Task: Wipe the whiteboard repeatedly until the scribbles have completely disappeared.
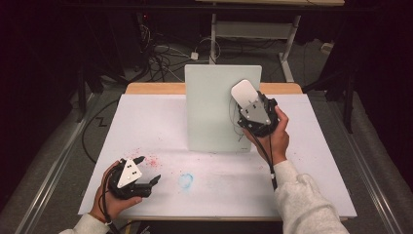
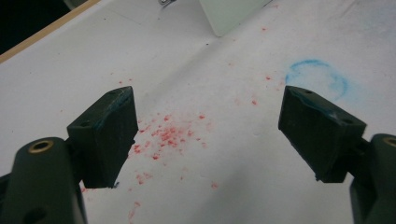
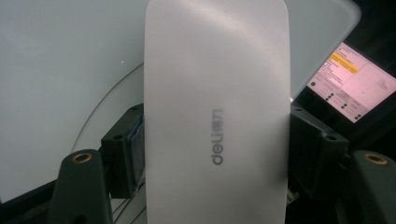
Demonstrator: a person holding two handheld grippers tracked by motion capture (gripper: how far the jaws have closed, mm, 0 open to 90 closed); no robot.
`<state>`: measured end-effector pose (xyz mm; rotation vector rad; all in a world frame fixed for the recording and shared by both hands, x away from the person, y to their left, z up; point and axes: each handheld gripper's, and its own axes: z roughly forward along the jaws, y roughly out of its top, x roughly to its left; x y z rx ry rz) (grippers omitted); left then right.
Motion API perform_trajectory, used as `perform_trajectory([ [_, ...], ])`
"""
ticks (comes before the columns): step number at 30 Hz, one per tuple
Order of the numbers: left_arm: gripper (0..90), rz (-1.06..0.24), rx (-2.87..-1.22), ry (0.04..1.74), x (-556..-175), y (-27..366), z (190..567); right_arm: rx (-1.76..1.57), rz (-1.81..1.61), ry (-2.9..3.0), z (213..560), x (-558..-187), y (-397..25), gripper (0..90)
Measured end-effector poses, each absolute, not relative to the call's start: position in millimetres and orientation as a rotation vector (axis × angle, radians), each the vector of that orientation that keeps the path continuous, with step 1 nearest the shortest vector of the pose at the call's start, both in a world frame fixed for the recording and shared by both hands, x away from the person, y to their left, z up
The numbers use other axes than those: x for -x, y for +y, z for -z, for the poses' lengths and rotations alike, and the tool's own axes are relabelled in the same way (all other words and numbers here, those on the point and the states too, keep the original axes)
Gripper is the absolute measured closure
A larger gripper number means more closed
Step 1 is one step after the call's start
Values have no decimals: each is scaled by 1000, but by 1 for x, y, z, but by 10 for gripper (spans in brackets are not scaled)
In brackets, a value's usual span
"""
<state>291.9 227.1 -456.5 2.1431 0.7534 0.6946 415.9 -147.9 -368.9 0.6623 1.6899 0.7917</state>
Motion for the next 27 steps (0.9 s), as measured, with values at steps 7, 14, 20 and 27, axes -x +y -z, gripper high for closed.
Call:
perform_trajectory([
  [7,190,-680,-2145,768,-291,226,457,-604,-731,1760,410,-400,-141,308],
  [14,189,-680,-2145,767,-291,226,457,-543,-686,1826,443,-387,-136,308],
  [20,190,-679,-2146,765,-291,225,457,-547,-709,1833,444,-387,-136,308],
  [27,190,-675,-2145,764,-291,226,457,-599,-757,1792,418,-396,-135,308],
])
